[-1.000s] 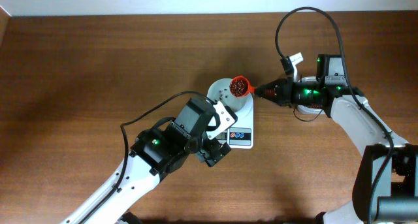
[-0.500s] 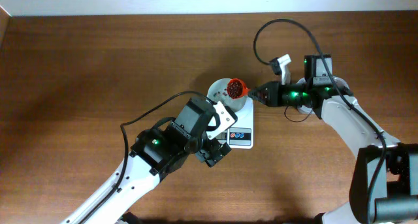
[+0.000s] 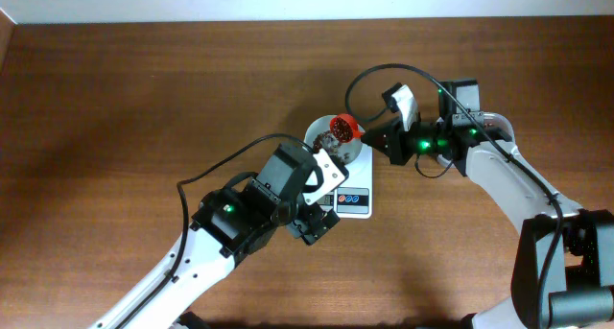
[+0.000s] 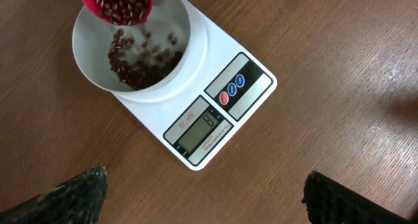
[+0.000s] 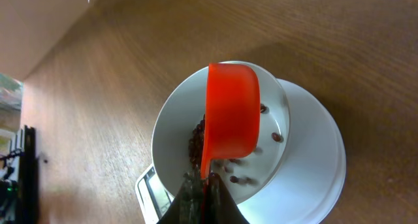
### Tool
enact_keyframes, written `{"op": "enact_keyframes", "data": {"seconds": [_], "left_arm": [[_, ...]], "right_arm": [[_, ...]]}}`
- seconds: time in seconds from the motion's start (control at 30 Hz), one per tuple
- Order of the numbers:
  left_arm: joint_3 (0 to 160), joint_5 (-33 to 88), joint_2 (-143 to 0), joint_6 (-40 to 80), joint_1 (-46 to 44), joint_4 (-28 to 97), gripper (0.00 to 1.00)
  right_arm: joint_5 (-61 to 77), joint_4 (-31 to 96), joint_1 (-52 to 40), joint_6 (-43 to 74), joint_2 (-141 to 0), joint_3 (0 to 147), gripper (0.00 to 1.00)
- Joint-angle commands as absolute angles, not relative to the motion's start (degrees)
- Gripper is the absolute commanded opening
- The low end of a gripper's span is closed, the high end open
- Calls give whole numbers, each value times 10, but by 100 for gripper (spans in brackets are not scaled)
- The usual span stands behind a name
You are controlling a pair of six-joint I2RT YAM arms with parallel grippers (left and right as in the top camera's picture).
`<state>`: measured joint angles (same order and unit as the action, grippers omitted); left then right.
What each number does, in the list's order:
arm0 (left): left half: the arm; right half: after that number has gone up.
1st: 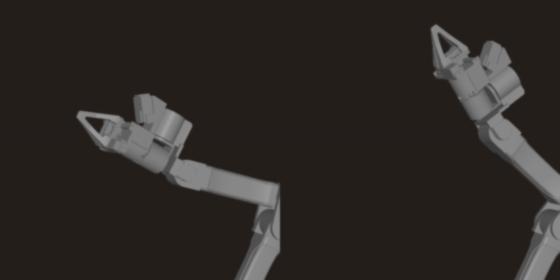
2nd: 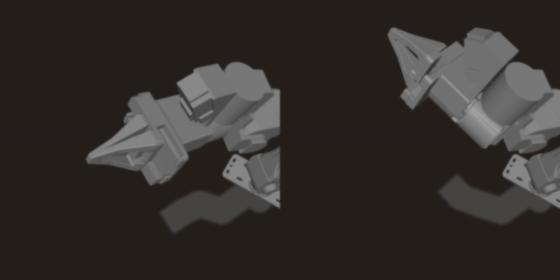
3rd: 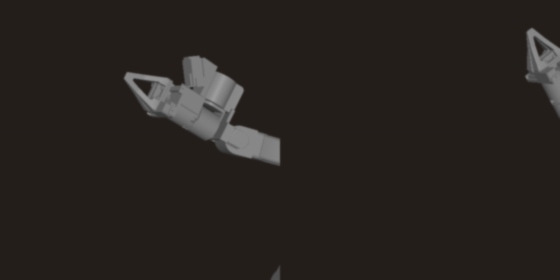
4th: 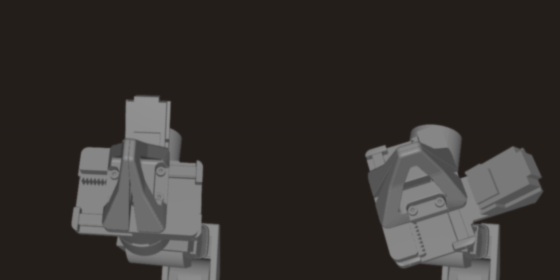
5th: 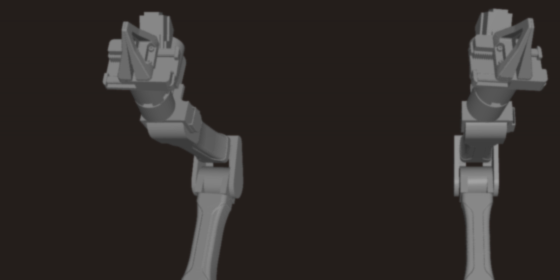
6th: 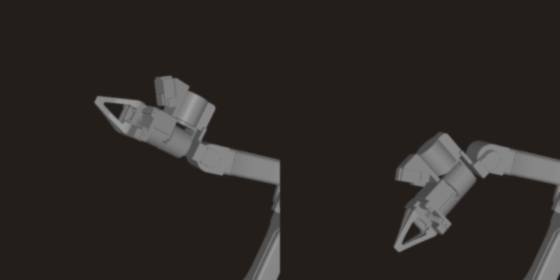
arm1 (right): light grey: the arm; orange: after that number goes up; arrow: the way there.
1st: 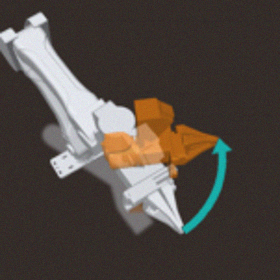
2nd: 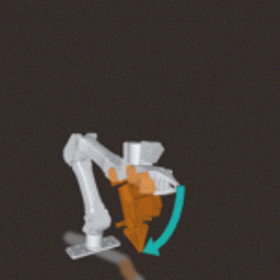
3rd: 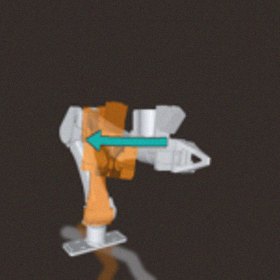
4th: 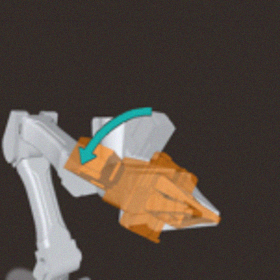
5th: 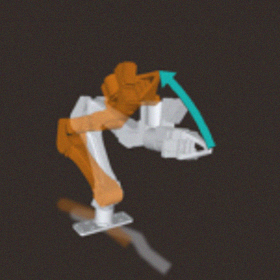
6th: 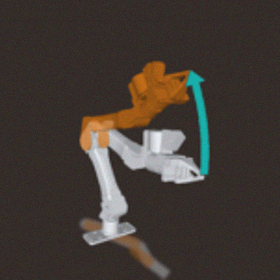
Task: Scoop item into bowl and weigh 50g on scale
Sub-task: 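Move the scoop over the white bowl and tip beans in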
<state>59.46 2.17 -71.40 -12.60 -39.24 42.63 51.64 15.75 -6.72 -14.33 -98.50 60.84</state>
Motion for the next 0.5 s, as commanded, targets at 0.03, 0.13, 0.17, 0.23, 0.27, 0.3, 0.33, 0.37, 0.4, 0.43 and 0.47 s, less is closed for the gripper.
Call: {"op": "enact_keyframes", "data": {"seconds": [0.03,0.13,0.17,0.23,0.27,0.3,0.33,0.37,0.4,0.43,0.47], "left_arm": [[593,28,-707,-120,-389,427,99],[593,28,-707,-120,-389,427,99],[593,28,-707,-120,-389,427,99],[593,28,-707,-120,-389,427,99],[593,28,-707,-120,-389,427,99],[593,28,-707,-120,-389,427,99],[593,28,-707,-120,-389,427,99],[593,28,-707,-120,-389,427,99],[593,28,-707,-120,-389,427,99],[593,28,-707,-120,-389,427,99],[593,28,-707,-120,-389,427,99]], "right_arm": [[518,153,-72,-221,-972,611,4],[518,153,-72,-267,-972,611,4],[518,153,-72,-286,-972,611,4],[518,154,-72,-328,-972,611,4],[518,154,-72,-342,-972,611,4],[518,154,-72,-361,-972,611,4],[518,154,-72,-391,-972,611,4],[518,154,-72,-418,-972,611,4],[518,154,-72,-443,-972,611,4],[518,155,-72,-475,-972,611,4],[518,156,-72,-501,-972,611,4]]}}
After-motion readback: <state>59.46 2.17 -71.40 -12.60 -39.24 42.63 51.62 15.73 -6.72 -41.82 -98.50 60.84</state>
